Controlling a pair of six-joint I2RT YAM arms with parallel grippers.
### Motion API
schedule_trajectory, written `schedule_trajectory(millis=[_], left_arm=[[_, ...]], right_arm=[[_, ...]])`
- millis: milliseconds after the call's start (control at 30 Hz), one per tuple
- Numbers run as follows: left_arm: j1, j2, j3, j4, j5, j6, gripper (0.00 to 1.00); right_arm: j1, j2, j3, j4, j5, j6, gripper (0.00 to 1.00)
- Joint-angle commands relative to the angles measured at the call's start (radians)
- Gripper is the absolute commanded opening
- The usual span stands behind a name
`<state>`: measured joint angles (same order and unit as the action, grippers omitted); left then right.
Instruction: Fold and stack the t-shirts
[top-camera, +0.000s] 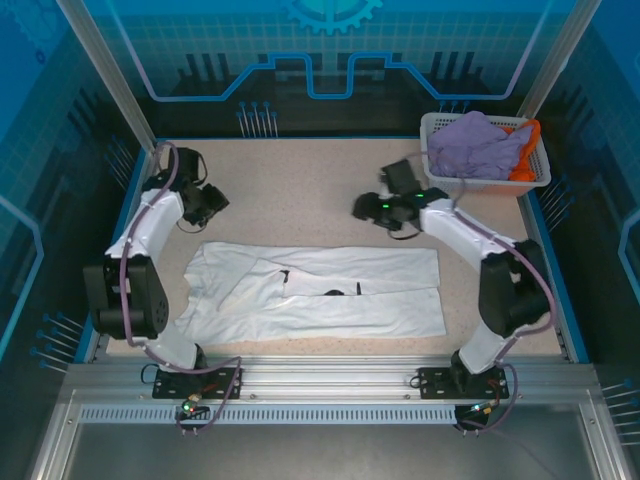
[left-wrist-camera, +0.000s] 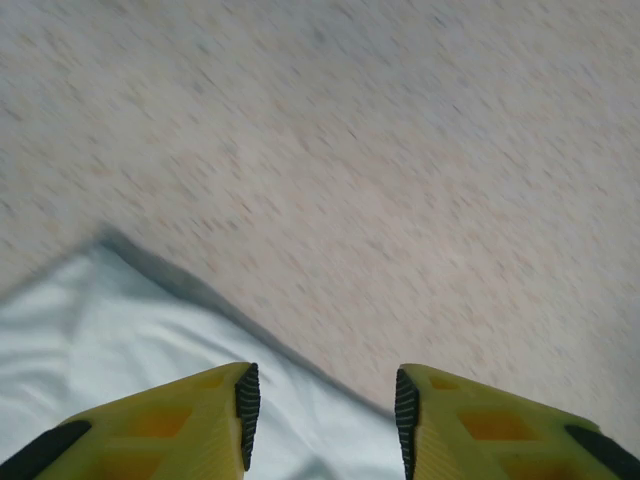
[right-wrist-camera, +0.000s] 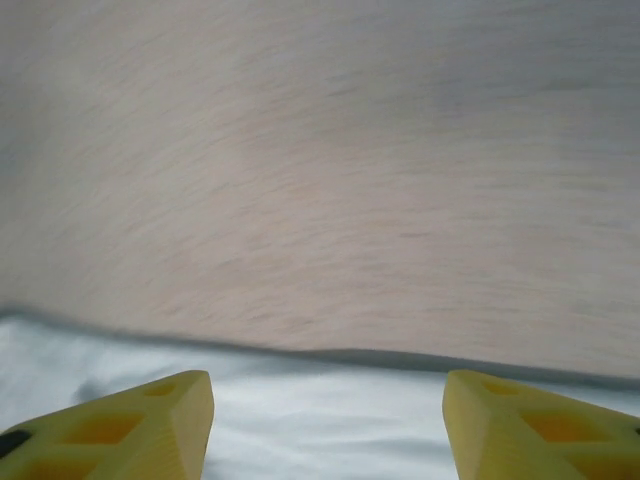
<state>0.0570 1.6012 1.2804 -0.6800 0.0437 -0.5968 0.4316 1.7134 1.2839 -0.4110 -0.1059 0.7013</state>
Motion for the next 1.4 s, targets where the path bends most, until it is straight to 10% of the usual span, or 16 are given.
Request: schedule_trajectory(millis=[0, 333, 1367], left_arm=[[-0.048, -0.002, -0.117, 0.011, 0.124, -0.025, 0.38], [0.013, 0.203, -0.155, 0.071, 0.252, -0.022, 0.32], [0.040, 0.290, -0.099, 0.011, 0.263, 0.041, 0.31]], right_arm=[[0.125, 0.177, 0.149, 0.035, -0.205, -0.090, 0.60], [0.306, 0.652, 0.718, -0.226, -0.382, -0.206, 0.54], [0.410, 0.854, 0.985, -0.379, -0.255, -0.243, 0.35]])
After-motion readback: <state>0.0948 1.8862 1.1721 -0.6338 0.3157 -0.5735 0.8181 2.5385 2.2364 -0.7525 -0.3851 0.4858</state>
